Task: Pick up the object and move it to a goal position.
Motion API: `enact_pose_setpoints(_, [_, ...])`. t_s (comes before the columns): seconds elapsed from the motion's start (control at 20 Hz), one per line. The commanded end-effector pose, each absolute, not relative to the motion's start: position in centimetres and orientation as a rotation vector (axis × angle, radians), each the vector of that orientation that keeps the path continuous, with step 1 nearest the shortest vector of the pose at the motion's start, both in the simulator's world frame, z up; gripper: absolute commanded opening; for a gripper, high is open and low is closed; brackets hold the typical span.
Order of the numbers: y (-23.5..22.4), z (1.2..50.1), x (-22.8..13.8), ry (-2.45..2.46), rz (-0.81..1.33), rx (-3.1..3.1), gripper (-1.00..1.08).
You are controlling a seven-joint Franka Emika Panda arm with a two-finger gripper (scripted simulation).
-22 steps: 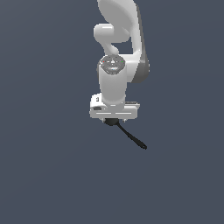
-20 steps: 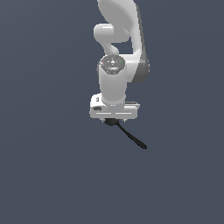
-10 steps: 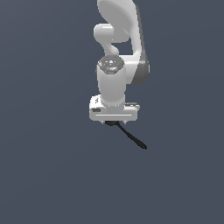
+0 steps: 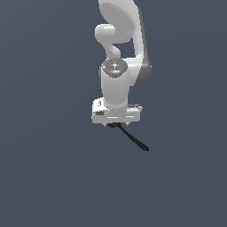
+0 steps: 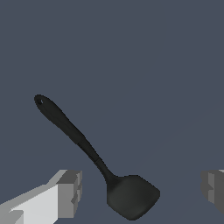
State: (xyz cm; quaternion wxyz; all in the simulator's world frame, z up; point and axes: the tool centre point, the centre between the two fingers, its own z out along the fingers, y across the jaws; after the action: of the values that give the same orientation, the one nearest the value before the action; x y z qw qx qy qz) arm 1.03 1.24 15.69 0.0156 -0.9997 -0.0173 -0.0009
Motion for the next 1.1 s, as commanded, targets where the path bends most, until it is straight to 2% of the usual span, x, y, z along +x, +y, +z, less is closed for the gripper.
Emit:
enact_pose_setpoints(0.0, [1.5,15.2,0.9,-0.116,-0.002,-3.112,1.00])
enact_pose_setpoints(1.05, [6.4,8.2,-2.2,-1.094,0.002,-2.946,1.00])
